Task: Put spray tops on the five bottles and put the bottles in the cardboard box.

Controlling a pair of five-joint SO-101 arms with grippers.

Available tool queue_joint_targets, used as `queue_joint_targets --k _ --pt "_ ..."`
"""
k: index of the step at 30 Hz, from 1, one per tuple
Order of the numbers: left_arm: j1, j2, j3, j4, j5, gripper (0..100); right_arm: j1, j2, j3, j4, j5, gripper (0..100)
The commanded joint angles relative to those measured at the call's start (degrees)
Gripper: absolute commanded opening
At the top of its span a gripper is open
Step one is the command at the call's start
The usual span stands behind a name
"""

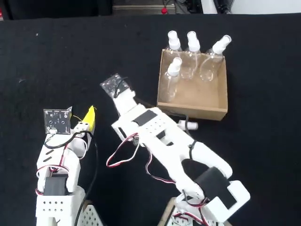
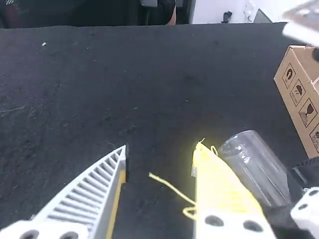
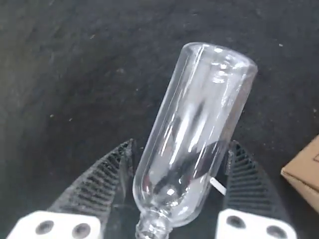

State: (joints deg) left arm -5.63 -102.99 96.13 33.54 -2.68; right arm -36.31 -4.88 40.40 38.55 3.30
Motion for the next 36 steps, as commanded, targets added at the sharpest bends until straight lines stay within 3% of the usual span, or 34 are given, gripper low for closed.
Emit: queue_joint_targets --k 1,6,11,17,23,31,36 --pt "-0.7 -0.4 1.3 -0.4 -0.5 21 -0.8 0.7 -3.2 0.4 3.7 24.7" --pt "-1.0 -0.4 1.3 -0.4 -0.4 21 -0.7 4.0 -3.6 -1.2 4.3 24.8" --pt "-5.7 0.1 1.3 -2.6 1.8 21 -0.5 5.8 -4.0 -2.1 4.1 23.7" --pt "-7.3 0.1 1.3 -3.2 5.9 21 -0.4 -0.3 -2.5 -1.8 4.2 3.1" --pt "-7.0 0.1 1.3 -3.2 5.9 21 1.7 -12.9 1.4 -0.8 4.3 1.8" --pt "-6.9 0.1 1.3 -3.2 5.9 21 10.5 -28.8 -12.5 27.9 5.9 1.5" --pt "-6.8 0.1 1.3 -3.2 5.9 21 17.8 -32.9 -15.0 46.0 25.4 1.5"
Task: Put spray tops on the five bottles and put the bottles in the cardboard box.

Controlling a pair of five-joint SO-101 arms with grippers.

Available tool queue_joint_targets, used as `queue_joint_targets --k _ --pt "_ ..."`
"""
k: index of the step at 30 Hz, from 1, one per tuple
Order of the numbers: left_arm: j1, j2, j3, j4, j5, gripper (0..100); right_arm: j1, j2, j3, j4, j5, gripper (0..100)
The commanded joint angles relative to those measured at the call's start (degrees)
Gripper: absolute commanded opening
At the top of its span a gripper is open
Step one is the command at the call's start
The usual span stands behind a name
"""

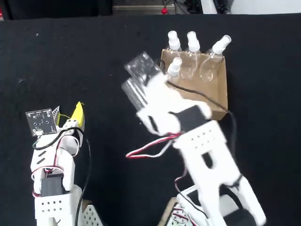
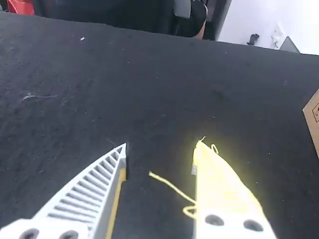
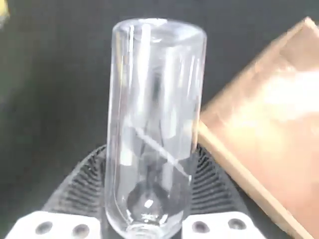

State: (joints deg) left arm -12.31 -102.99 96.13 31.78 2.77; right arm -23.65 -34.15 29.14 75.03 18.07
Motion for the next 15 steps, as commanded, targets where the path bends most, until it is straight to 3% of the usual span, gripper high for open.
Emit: queue_joint_targets --k 1,6,15 --pt "-0.1 0.1 1.3 -1.4 0.4 21 7.6 -3.8 -3.6 11.7 14.0 1.6" --pt "-0.1 0.1 1.3 -1.1 0.4 21 23.4 -4.0 -1.0 15.3 28.1 1.5" --pt "-0.1 0.1 1.3 -1.1 0.4 21 50.7 -3.9 8.3 14.9 61.0 1.5"
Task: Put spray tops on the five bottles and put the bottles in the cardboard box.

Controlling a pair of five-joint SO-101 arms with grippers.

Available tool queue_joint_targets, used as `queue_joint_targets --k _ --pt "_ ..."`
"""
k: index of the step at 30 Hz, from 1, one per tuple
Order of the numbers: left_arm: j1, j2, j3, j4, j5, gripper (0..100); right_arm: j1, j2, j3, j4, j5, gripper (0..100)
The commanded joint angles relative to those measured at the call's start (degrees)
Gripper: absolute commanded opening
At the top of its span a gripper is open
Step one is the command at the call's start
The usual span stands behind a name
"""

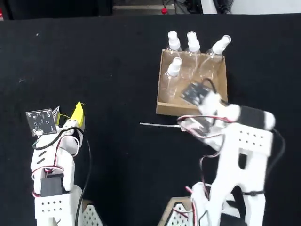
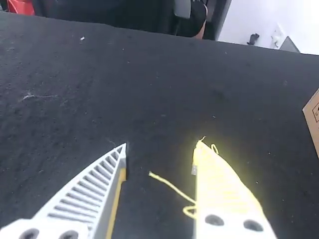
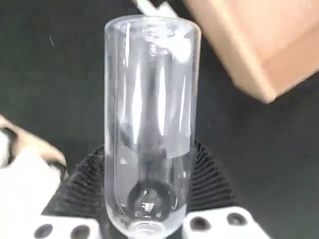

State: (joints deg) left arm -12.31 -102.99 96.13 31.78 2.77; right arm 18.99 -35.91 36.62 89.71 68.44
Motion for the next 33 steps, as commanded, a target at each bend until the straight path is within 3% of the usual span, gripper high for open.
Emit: queue_joint_targets --k 1,5,11,18,28,33 --pt "0.0 0.1 1.3 -1.1 0.5 21 10.9 -2.2 1.8 -1.1 14.9 1.5" --pt "0.0 0.1 1.3 -1.1 0.6 21 20.9 -2.2 6.1 -10.6 26.5 1.5" --pt "0.0 0.1 1.3 -1.1 0.7 21 27.0 -2.1 14.2 -26.8 33.4 1.4" --pt "0.0 0.1 1.3 -1.1 0.7 21 28.1 0.8 20.9 -40.2 33.4 1.3" --pt "0.3 0.1 1.3 -1.1 0.7 21 31.0 18.9 14.4 -43.4 29.7 2.1" --pt "2.9 0.1 1.3 -1.0 0.4 21 34.0 24.5 6.8 -43.4 20.8 20.7"
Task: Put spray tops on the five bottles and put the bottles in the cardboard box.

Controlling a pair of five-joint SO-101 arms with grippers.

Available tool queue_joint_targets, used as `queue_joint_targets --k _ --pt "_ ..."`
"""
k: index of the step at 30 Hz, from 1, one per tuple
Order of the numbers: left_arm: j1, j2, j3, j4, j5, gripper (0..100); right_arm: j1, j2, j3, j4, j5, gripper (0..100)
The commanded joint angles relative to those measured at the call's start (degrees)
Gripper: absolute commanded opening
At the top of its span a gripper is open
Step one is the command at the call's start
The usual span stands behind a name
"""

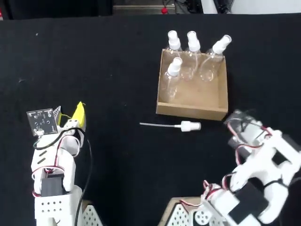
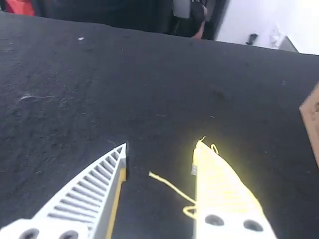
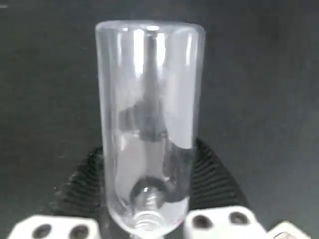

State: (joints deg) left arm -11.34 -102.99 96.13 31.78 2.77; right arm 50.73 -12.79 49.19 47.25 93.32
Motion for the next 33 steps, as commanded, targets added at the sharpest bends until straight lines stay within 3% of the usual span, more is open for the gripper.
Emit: queue_joint_targets --k 1,4,9,14,17,25,30,33 --pt "2.0 0.1 1.3 -1.0 0.4 21 2.8 2.1 -6.8 -1.0 -4.8 24.7" --pt "2.0 0.1 1.3 -1.0 0.4 21 3.7 3.6 -8.9 -1.0 -5.1 30.8" --pt "2.0 0.1 1.3 -1.0 0.4 21 3.5 3.7 -9.1 -0.9 -6.2 30.1" --pt "2.0 0.1 1.3 -1.0 0.4 21 3.2 3.6 -10.4 -0.9 -12.1 30.2" --pt "2.1 0.1 1.3 -1.0 0.4 21 3.6 3.6 -14.0 -0.3 -19.4 30.3" --pt "2.2 0.1 1.3 -1.0 0.4 21 3.3 4.2 -32.4 29.8 -38.9 30.1" --pt "2.0 0.1 1.3 -1.0 0.4 21 4.8 4.3 -40.0 31.6 -41.6 29.9" --pt "2.0 0.1 1.3 -1.0 0.4 21 5.6 4.3 -40.0 31.6 -41.6 23.3"
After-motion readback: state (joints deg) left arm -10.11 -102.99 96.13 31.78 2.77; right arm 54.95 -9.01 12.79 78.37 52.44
